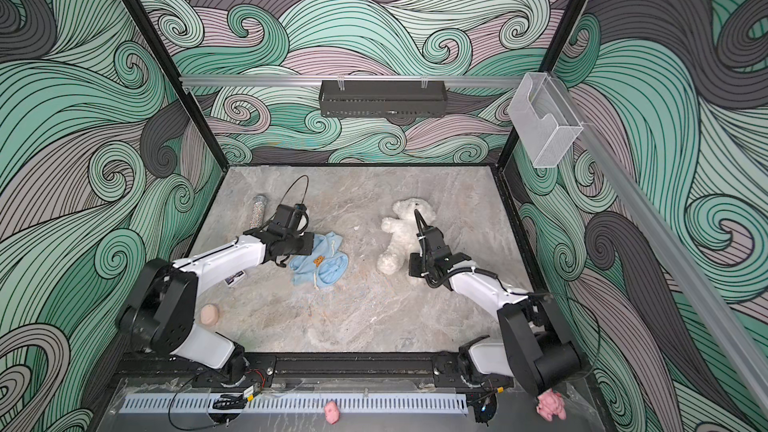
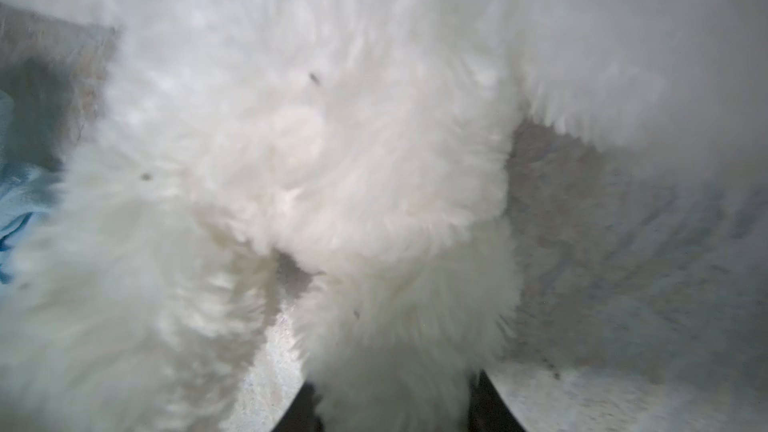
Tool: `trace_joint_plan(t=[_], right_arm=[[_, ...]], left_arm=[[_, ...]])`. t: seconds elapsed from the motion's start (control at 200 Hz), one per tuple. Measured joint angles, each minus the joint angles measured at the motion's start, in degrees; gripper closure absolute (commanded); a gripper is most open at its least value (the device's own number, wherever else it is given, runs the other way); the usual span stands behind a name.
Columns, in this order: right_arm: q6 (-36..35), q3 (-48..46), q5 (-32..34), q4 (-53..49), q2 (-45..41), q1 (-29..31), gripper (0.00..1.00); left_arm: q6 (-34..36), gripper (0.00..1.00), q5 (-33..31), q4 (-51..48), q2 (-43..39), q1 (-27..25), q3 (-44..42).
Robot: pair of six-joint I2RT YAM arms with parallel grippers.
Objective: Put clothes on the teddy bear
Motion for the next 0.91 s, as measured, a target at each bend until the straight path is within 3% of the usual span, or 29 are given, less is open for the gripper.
trace_joint_plan(t=[0.09, 0.19, 0.265, 0.395, 0.545, 0.71, 0.906], right_arm=[[-0.5, 0.2, 1.7, -0.8, -2.0, -0.9, 0.33], [-1.2, 0.2, 2.6, -1.4, -4.8, -0.5, 0.23], [-2.1, 0.0, 3.2, -1.3, -8.0, 0.1, 0.19], [-3.3, -1.0, 3.6, -0.5, -14.0, 1.5, 0.18], [-3.8, -1.6, 3.6, 1.2, -15.8, 2.4, 0.18], [-4.0, -1.4, 3.4, 3.2, -13.8, 3.1, 0.18], [-4.0, -1.4, 3.3, 3.5, -13.2, 3.7, 0.17]], left_arm=[[0.9, 0.68, -2.4, -0.2, 5.5, 0.9, 5.7], [1.3, 0.38, -5.2, -1.0, 7.4, 1.4, 9.0], [1.0, 0.27, -6.7, -2.0, 5.5, 1.5, 8.6], [0.2, 0.28, -4.6, -3.3, -4.9, 1.4, 1.0], [0.0, 0.37, 5.9, -1.9, -13.9, 1.3, -6.0], [1.5, 0.46, 13.5, -3.1, -7.9, 0.5, -3.3], [4.7, 0.54, 14.8, -5.3, 3.0, -1.8, 3.4]])
